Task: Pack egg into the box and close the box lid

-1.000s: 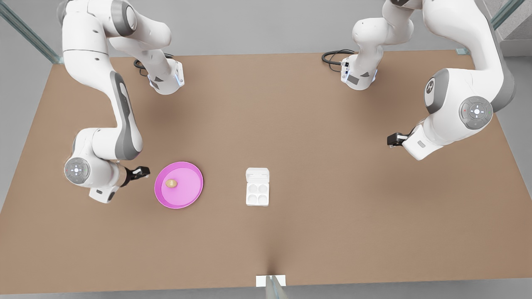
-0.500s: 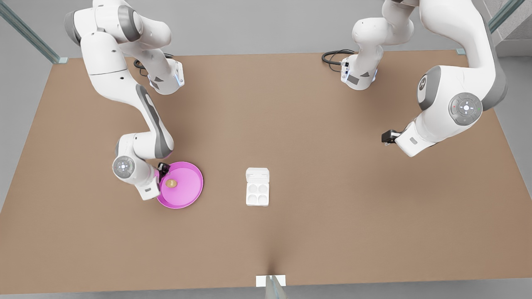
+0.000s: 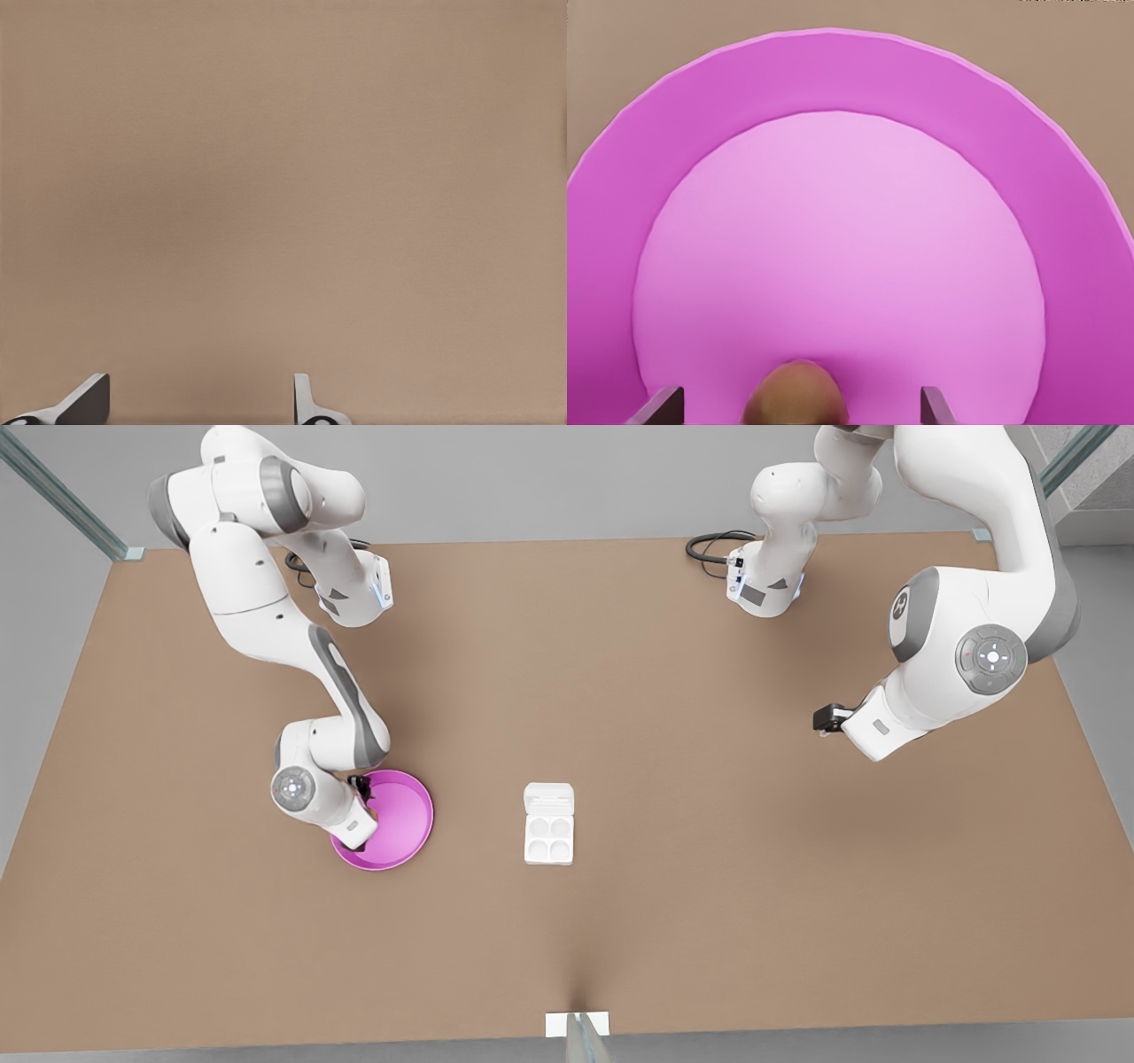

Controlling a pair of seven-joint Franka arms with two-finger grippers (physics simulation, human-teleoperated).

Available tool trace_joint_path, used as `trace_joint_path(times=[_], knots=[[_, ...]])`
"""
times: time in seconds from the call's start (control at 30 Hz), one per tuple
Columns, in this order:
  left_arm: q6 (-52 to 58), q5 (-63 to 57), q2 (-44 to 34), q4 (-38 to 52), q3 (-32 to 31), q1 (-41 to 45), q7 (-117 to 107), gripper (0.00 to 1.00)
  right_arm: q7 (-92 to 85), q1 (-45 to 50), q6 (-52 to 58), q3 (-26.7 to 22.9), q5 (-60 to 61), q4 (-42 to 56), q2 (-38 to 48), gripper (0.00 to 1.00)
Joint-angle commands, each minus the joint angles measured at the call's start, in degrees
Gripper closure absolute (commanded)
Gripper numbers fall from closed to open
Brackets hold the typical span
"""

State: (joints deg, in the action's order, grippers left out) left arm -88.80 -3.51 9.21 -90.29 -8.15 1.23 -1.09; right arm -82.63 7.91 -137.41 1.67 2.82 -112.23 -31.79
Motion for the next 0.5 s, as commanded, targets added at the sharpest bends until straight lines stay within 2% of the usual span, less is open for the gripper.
trace_joint_path(times=[0.0,0.1,0.2,0.47], knots=[[-0.1,0.0,-0.1,0.0,0.0,0.0,-0.1,0.0,-16.2,0.0,-1.0,0.0,0.3,0.2,-0.4,0.17],[-0.1,0.0,-0.1,0.0,0.0,0.0,-0.1,0.0,-16.2,0.0,-1.0,0.0,0.3,0.1,-0.5,0.17],[0.0,0.0,-0.1,0.0,0.0,0.0,-0.1,0.0,-16.1,-0.4,-1.0,0.0,0.3,0.2,-0.5,0.27],[0.0,0.0,0.0,0.0,0.0,0.0,-0.1,0.0,-16.1,-1.0,-1.0,0.0,0.3,0.3,-0.9,0.31]])
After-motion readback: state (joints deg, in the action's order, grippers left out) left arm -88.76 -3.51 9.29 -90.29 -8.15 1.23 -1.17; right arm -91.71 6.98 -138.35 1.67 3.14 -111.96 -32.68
